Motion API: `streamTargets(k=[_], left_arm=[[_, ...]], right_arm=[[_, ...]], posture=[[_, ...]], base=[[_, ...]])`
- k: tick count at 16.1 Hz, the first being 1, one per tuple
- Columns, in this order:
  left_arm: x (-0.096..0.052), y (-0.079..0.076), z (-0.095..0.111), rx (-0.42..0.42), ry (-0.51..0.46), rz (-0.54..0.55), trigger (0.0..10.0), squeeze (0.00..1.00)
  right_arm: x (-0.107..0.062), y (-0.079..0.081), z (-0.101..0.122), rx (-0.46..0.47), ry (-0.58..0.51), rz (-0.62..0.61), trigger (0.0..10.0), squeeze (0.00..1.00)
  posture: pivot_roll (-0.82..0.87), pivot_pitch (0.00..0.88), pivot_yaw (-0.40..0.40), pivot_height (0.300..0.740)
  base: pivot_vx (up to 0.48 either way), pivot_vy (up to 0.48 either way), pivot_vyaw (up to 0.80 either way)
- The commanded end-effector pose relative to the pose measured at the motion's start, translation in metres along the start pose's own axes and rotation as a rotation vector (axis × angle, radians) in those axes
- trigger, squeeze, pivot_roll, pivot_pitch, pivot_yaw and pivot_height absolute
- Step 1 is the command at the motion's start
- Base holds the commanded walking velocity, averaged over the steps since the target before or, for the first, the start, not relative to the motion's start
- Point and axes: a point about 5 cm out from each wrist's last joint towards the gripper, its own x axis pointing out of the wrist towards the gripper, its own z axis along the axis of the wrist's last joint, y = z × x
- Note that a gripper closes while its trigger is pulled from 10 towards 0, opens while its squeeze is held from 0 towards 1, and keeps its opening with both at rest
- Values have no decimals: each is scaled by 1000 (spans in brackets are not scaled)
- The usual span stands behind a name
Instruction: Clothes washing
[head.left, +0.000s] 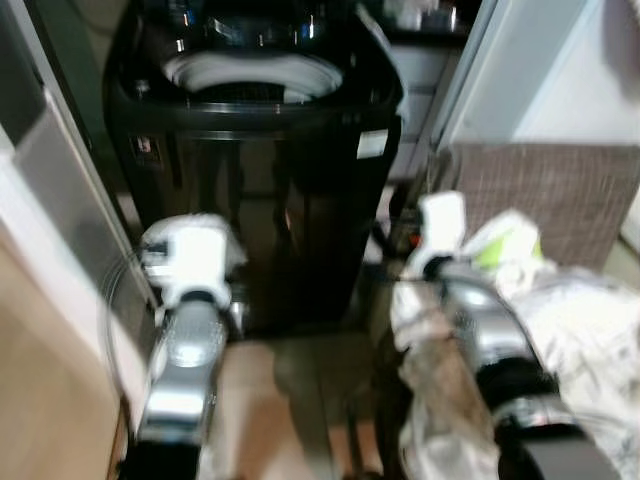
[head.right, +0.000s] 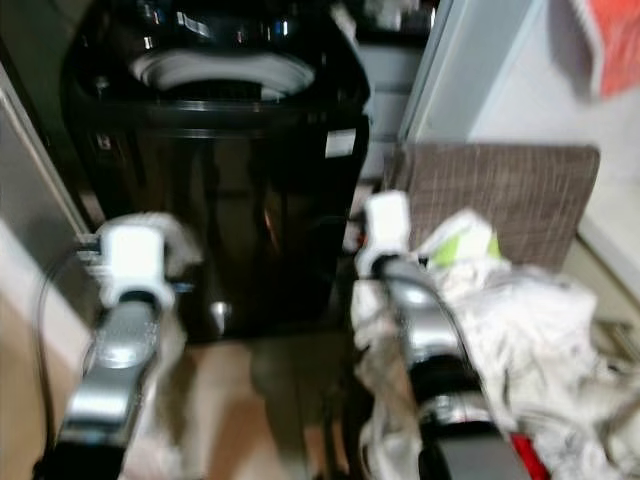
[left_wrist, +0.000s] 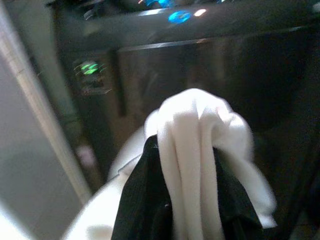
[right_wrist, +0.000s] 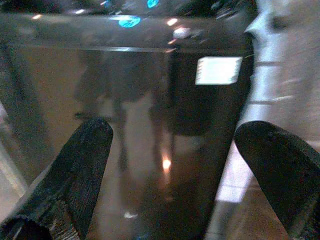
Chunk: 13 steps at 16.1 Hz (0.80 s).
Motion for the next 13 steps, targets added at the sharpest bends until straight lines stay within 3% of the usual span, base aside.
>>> streamTargets(k=[1,8,10,13], left_arm=[[2,7,10,33,-58,9,0,0],[1,5,19,49,-108,10,0,0],[2,5,20,65,-111,17,0,0],[3,5,19,61,-103,12,0,0]], right_arm=[[6,6,8,-6,-37,14,10000,0],[5,8,6,14,-52,35,10000,0],[5,10,6,-1,-49,40,10000,0],[6,6,6,11,-55,11,10000,0]], posture=[[-9,0,-82,740],[-20,0,-70,740],[-22,0,-70,740],[-25,0,-67,740]], base=[[428,0,0],[444,0,90],[0,0,569],[0,0,0]])
